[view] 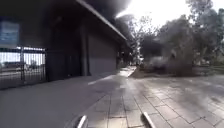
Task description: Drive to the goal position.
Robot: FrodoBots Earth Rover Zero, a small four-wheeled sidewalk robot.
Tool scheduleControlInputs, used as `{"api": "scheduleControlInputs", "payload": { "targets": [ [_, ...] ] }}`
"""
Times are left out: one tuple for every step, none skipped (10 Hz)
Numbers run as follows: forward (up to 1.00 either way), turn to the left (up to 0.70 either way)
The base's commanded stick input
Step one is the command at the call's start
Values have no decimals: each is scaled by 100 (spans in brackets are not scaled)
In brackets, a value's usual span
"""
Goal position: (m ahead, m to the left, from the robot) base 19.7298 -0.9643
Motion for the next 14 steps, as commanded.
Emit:
{"api": "scheduleControlInputs", "payload": {
  "targets": [
    [49,0],
    [49,0],
    [49,0],
    [49,0],
    [49,0],
    [49,3],
    [49,9],
    [49,15],
    [49,29],
    [49,43],
    [49,0],
    [49,0],
    [49,0],
    [49,0]
  ]
}}
